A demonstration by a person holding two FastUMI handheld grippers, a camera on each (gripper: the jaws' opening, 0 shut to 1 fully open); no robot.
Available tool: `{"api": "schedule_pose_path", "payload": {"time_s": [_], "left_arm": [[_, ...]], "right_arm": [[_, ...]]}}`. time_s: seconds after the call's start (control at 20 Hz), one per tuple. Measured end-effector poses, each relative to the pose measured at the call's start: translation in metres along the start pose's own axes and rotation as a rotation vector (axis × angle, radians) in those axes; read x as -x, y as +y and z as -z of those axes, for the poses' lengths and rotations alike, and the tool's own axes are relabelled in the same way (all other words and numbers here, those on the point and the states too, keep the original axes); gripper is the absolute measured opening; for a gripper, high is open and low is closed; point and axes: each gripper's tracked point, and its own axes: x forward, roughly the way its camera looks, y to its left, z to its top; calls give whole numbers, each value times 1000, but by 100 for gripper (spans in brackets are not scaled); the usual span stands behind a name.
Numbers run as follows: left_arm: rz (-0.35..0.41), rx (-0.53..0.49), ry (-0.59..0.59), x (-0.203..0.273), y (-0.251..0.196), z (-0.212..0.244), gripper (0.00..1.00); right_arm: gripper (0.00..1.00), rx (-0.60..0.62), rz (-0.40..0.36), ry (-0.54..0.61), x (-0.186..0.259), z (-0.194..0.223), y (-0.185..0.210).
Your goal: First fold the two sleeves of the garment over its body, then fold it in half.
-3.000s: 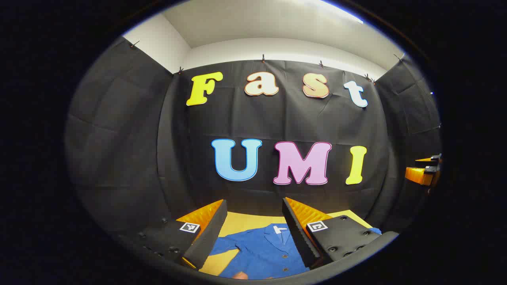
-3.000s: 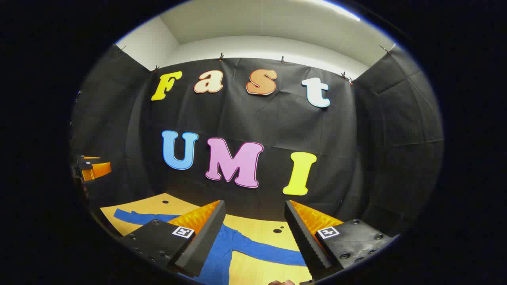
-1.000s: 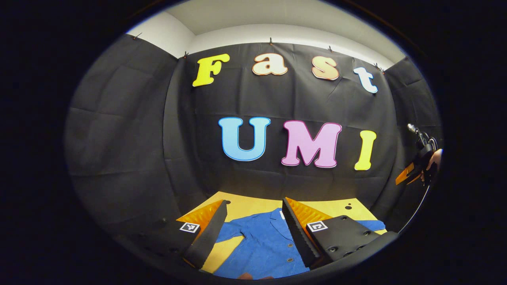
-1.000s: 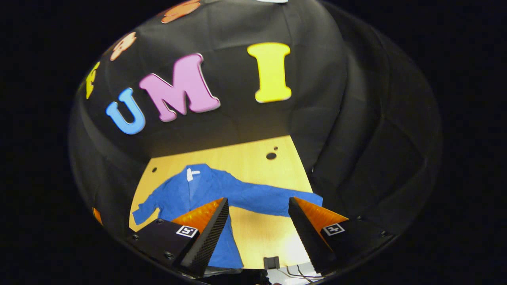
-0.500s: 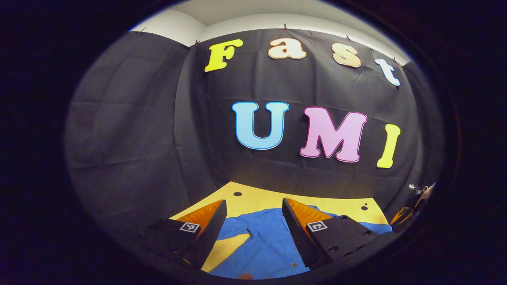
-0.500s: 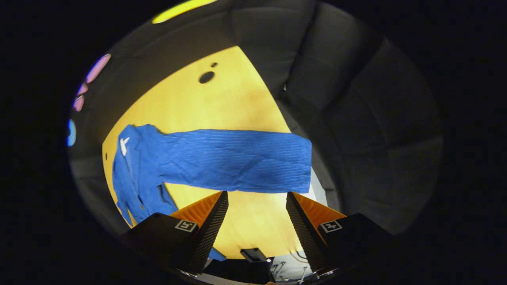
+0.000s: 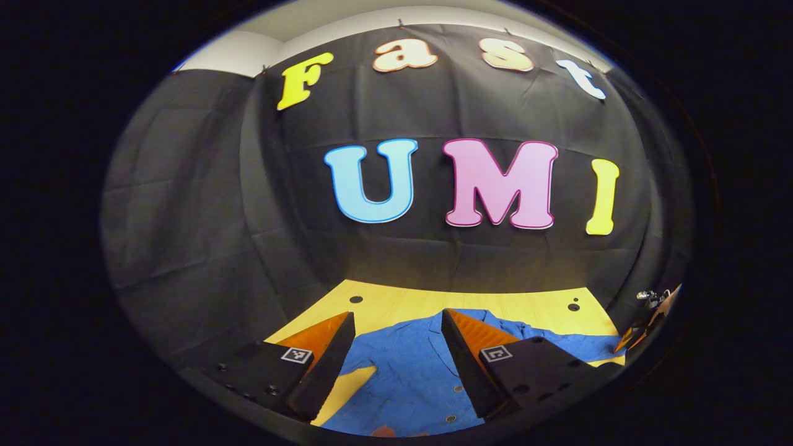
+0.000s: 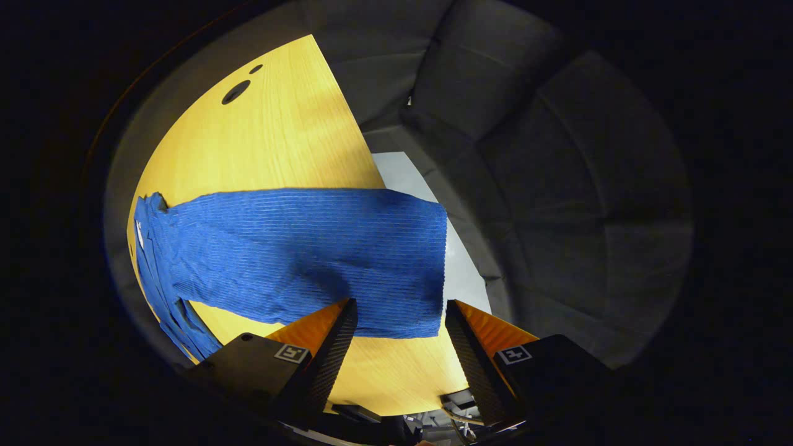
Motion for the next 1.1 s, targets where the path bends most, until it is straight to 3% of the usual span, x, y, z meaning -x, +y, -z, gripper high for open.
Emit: {"api": "schedule_pose_path", "payload": {"time_s": [0.1,0.4,0.55,0.65,0.7,0.75,0.9,1.1], "left_arm": [[-13,-30,-19,-4,-4,-4,81],[-23,-48,-21,-12,-4,-4,83],[-18,-29,-13,-8,-1,1,83],[-22,-38,-13,-6,6,3,83],[-29,-44,-16,-4,13,3,83],[-35,-47,-20,-2,20,3,83],[-52,-32,-21,1,43,9,83],[-12,38,-11,9,78,22,83]], "right_arm": [[94,-8,-20,-3,-3,-3,4],[76,-20,-58,-6,-4,-4,15],[19,1,-75,-25,-2,-1,27],[21,52,-61,-74,0,-5,29],[10,54,-50,-110,6,-6,29],[6,55,-49,-137,9,-9,32],[6,35,-68,-196,35,-13,47],[5,-25,-43,-340,85,-22,62]]}}
